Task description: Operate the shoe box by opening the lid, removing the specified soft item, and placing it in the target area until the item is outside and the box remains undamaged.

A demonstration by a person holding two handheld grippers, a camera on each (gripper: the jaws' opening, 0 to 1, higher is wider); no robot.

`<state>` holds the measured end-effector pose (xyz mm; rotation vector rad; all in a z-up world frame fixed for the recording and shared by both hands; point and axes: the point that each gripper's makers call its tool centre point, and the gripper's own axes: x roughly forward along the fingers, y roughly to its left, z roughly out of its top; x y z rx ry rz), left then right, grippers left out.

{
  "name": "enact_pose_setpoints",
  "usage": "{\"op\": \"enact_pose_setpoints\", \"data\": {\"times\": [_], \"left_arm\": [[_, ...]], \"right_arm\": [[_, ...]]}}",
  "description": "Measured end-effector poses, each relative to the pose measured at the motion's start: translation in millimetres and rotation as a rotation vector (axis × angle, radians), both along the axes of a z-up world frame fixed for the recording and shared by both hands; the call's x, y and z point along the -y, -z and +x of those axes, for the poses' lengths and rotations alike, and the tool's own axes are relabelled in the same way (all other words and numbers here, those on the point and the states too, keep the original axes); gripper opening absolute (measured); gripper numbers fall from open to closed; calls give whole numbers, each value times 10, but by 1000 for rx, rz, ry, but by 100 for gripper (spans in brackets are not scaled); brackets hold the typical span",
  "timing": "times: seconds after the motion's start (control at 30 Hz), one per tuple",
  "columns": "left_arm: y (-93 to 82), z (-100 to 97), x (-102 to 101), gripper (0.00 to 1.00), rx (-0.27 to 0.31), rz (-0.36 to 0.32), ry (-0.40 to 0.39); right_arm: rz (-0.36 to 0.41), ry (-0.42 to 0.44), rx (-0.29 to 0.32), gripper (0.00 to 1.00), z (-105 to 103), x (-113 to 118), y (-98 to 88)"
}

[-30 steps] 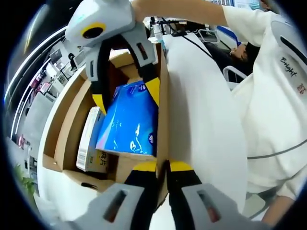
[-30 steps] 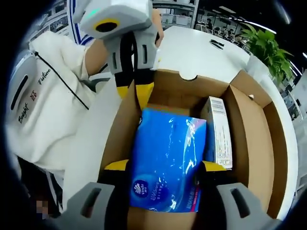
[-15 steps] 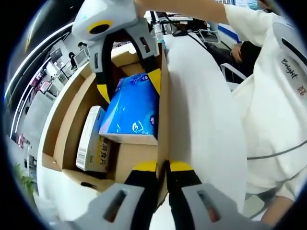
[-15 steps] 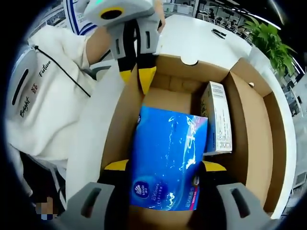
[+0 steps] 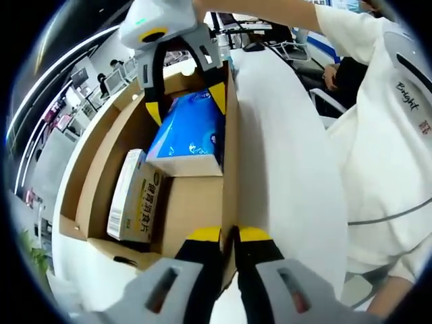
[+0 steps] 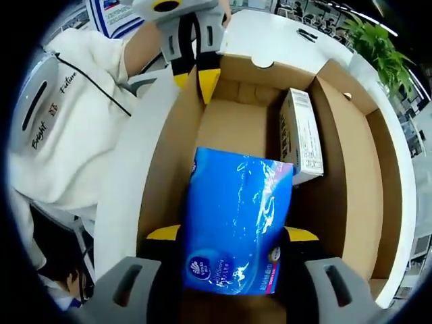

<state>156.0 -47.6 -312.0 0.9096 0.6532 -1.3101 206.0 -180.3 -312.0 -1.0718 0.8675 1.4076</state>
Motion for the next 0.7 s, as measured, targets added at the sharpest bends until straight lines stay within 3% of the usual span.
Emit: {"op": "enact_pose_setpoints", "data": {"times": [0.53,0.7], "left_arm": [[-1,0,0,6,8,-2,10],[3,-3,-1,6,9,5,9]], "right_arm": [[-64,20,17,61,61,105,7],[-28,74,-21,66,74,-7,63]]}}
